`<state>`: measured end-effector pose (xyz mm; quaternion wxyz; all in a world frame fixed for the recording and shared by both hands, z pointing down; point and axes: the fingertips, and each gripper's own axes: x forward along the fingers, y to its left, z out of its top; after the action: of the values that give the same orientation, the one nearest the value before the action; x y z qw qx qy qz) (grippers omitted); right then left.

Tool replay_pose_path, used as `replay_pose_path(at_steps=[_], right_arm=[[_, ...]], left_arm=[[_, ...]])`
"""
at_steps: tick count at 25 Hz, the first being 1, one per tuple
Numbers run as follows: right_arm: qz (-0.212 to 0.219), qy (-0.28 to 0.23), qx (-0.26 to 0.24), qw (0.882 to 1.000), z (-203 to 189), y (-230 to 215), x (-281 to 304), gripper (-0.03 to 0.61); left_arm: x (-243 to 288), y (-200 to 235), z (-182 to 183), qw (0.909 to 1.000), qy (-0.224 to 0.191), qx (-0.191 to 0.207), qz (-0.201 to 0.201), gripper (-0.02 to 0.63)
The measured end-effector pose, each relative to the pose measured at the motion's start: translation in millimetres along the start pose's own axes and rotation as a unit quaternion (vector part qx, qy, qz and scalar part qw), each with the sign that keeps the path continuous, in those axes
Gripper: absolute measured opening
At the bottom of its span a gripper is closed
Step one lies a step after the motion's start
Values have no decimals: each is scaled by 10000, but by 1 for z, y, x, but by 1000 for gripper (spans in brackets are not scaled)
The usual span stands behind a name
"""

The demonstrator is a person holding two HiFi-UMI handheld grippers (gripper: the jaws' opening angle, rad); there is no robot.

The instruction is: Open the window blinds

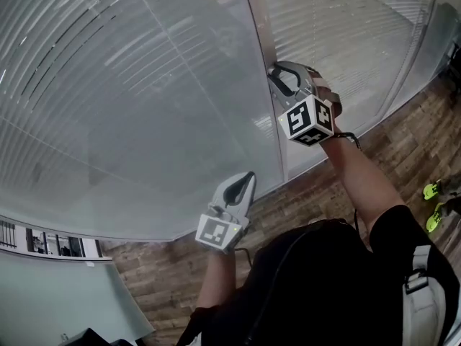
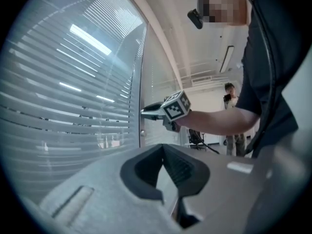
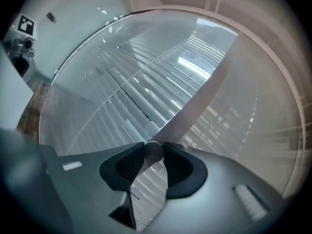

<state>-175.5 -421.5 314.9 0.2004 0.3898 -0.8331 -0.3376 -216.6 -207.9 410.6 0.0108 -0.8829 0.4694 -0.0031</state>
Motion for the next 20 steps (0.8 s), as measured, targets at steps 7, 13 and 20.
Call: replay_pose_path(at_steps=[7, 13, 20], right_arm=[[-5, -159, 1799, 9836, -3, -8, 3, 130], [1, -247, 2862, 9579, -13, -10, 4, 130], [57, -361, 3696, 9285, -17, -12, 6, 130]], left_arm=[[-19, 0, 5, 9999, -43, 113, -32, 5], [-32, 2, 0, 9999, 11, 97, -29, 5], [-31, -1, 3, 9999, -81, 135, -61, 5]])
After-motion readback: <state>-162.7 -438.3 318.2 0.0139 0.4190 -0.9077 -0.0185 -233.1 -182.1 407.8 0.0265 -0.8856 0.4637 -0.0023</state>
